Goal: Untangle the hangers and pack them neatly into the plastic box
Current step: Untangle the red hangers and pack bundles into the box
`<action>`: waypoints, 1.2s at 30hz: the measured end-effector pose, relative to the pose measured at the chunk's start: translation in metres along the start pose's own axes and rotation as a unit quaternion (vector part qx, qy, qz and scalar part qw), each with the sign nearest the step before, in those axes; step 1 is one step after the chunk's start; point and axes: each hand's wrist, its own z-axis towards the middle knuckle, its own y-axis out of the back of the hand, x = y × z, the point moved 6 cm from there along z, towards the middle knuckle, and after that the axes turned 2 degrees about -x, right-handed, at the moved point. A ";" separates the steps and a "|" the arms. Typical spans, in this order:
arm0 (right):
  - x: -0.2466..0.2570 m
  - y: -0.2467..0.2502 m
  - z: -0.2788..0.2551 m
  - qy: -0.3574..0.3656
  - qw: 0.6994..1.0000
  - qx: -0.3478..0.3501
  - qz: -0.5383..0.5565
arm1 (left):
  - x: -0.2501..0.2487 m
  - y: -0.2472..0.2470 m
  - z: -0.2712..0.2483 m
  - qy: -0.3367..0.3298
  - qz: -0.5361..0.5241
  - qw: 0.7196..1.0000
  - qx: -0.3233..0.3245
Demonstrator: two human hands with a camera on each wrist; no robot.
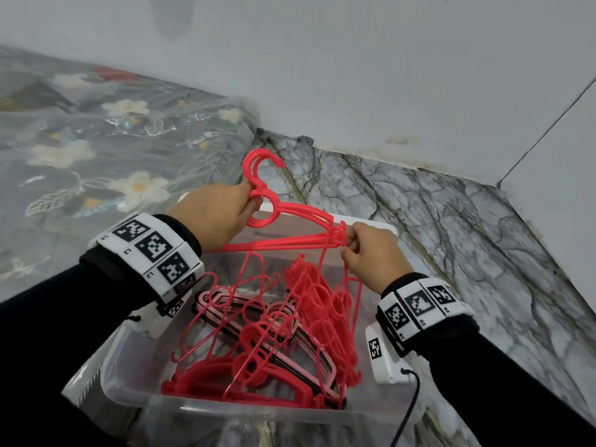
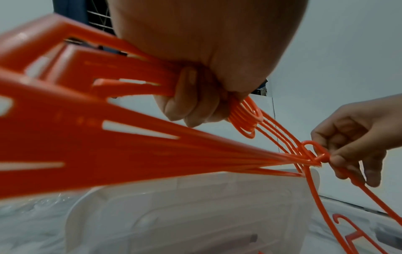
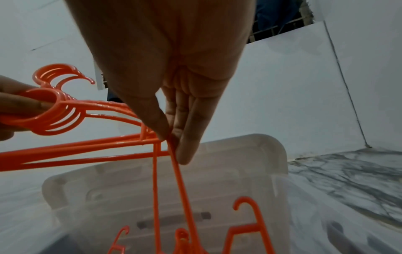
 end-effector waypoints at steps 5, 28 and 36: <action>0.005 0.008 -0.003 0.039 0.998 -0.025 -0.034 | -0.006 0.005 0.001 -0.038 0.051 0.998 -0.012; -0.011 0.026 0.007 0.014 0.999 0.001 0.029 | 0.016 0.021 -0.001 0.100 -0.123 0.984 -0.087; -0.007 0.049 0.009 -0.018 0.965 -0.058 0.256 | 0.007 0.006 -0.001 0.076 -0.162 0.984 -0.024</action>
